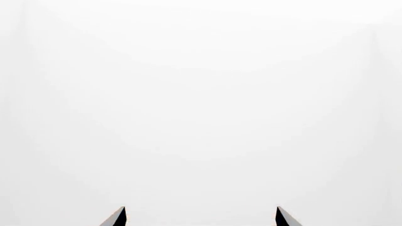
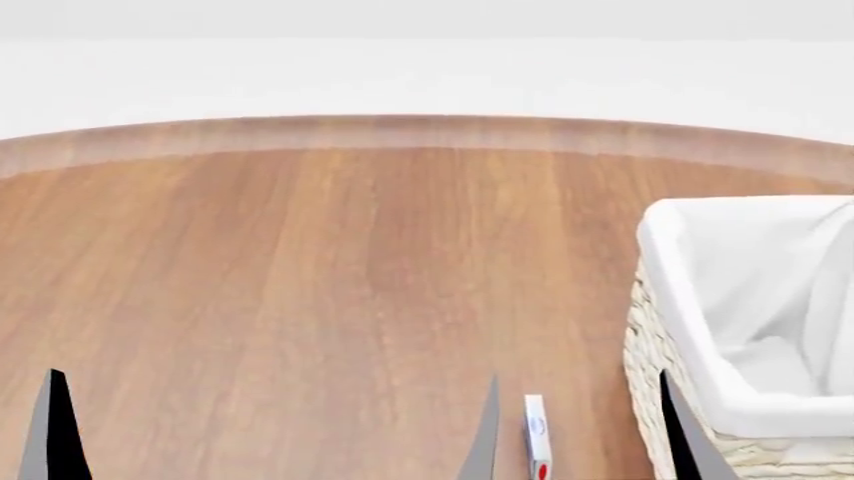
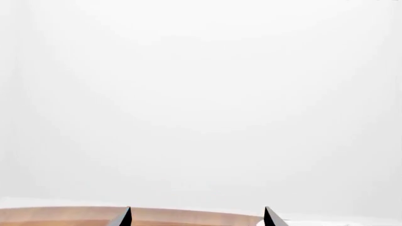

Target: Pick up the cream cheese box, and put it in the basket.

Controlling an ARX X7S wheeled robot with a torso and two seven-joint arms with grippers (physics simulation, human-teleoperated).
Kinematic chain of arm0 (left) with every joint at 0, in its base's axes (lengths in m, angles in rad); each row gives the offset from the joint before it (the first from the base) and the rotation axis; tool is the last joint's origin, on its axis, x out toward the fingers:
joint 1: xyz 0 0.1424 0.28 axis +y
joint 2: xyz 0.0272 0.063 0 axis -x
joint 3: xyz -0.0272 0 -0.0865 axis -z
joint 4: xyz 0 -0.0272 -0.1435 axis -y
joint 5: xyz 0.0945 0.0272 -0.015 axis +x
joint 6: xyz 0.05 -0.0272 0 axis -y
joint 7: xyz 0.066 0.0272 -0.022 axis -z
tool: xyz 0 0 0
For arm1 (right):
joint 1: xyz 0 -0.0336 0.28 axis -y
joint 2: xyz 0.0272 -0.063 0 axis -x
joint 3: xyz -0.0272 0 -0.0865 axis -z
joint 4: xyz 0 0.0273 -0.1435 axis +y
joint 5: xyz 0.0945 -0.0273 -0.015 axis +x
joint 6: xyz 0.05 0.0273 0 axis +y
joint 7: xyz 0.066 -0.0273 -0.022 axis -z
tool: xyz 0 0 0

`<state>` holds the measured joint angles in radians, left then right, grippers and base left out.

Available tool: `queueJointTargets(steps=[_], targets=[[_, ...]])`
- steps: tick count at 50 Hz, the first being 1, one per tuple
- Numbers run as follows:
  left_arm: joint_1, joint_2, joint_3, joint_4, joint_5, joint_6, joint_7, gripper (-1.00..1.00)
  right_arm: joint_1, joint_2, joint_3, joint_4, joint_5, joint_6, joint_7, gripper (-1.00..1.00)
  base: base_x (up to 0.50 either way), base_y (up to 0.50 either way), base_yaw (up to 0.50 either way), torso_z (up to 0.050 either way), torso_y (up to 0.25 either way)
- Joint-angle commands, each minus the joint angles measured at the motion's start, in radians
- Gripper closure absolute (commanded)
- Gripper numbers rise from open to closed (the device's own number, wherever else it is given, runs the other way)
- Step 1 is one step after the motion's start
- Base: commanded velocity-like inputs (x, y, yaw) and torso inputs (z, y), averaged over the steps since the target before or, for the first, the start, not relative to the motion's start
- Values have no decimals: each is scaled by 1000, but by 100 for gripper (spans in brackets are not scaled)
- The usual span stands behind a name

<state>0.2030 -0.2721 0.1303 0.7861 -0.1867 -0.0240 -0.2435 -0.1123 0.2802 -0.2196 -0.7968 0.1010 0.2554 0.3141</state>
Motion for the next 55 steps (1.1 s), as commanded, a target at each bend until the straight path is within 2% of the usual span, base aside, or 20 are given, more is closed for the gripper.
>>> queueJointTargets(steps=[1, 6, 10, 14, 23, 26, 30, 36, 46, 55], targets=[[-3, -5, 4, -3, 2, 2, -7, -100, 6, 9, -18, 6, -12, 8, 8, -100, 164, -2, 0, 0, 0], [-2, -5, 11, -6, 6, 5, -9, -100, 31, 12, -16, -12, 2, 51, 7, -100, 0, 0, 0, 0, 0], [1, -7, 11, -6, 11, 10, -13, -100, 101, 7, -7, -64, 14, 162, 19, -100, 0, 0, 0, 0, 0], [0, -9, 10, -4, 12, 4, -18, -100, 274, -5, -16, -93, 20, 366, 17, -100, 0, 0, 0, 0, 0], [1, -13, 10, -3, 11, 9, -25, -100, 576, -26, -19, -76, 49, 604, -6, -100, 0, 0, 0, 0, 0], [0, -15, 10, -3, 8, 7, -26, -100, 709, -49, -21, -5, 58, 647, -19, -100, 0, 0, 0, 0, 0], [-2, -17, 11, -5, 8, 9, -27, -100, 783, -55, -55, 155, 33, 583, -28, -100, 0, 0, 0, 0, 0], [-5, -20, 14, -8, 7, 9, -28, -100, 893, -120, -81, 597, 20, 410, -53, -100, 0, 0, 0, 0, 0], [-9, -24, 14, -11, 3, 7, -35, -100, 1011, -180, -87, 1190, 21, 137, -97, -100, 0, 0, 0, 0, 0], [-9, -23, 30, -27, 11, 16, -35, -100, 1050, -234, -106, 1567, 21, -57, -118, -100, 0, 0, 0, 0, 0]])
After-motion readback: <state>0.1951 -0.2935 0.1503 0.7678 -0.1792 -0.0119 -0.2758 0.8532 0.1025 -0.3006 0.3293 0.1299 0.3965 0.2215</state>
